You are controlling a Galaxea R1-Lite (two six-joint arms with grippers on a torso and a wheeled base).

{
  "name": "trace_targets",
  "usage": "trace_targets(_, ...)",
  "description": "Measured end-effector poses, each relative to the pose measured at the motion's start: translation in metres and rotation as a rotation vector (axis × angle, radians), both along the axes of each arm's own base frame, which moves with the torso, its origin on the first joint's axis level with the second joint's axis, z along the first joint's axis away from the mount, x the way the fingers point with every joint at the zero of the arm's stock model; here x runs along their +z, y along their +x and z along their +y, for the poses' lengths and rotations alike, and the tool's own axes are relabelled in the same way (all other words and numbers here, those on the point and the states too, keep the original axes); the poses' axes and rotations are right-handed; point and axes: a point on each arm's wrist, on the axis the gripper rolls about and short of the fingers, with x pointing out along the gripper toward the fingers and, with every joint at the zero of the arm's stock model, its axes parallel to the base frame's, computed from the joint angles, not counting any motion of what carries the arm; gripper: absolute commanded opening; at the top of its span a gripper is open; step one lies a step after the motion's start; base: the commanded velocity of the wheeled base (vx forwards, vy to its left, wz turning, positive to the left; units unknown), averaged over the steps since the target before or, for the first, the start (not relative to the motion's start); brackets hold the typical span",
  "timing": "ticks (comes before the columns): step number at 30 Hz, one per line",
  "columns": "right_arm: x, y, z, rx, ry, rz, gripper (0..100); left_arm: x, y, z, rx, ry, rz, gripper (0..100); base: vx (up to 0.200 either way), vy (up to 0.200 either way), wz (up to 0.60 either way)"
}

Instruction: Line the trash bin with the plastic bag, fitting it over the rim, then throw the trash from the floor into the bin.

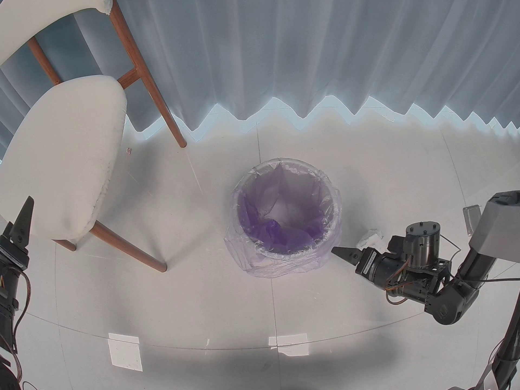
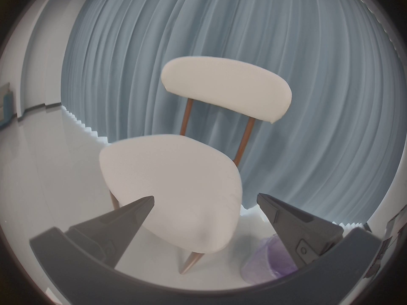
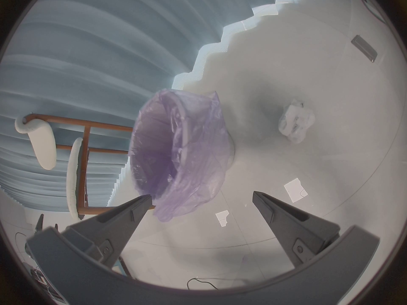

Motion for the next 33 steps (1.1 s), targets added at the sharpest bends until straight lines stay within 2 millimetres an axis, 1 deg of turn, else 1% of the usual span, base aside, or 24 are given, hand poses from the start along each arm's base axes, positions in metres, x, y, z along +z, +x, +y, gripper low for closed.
trace_targets(5, -0.018, 0.013, 0.007, -0.002, -0.003, 0.004, 100, 0.001, -0.009, 0.005, 0.064, 0.036, 0.000, 100, 0.000, 0.000, 0.00)
trace_targets(12, -0.040, 0.031, 0.014, -0.036, -0.011, -0.008, 100, 0.002, -0.014, 0.006, 0.086, 0.054, -0.007, 100, 0.000, 0.000, 0.00)
trace_targets(15, -0.046, 0.038, 0.016, -0.042, -0.008, -0.009, 100, 0.002, -0.015, 0.006, 0.089, 0.056, -0.011, 100, 0.000, 0.000, 0.00)
trace_targets(20, -0.049, 0.051, 0.018, -0.057, 0.002, -0.029, 100, 0.002, -0.015, 0.007, 0.093, 0.057, -0.012, 100, 0.000, 0.000, 0.00)
trace_targets(24, -0.053, 0.057, 0.019, -0.064, 0.004, -0.031, 100, 0.002, -0.015, 0.007, 0.094, 0.057, -0.012, 100, 0.000, 0.000, 0.00)
trace_targets(33, -0.069, 0.074, 0.024, -0.101, -0.007, -0.045, 100, 0.002, -0.016, 0.007, 0.099, 0.058, -0.015, 100, 0.000, 0.000, 0.00)
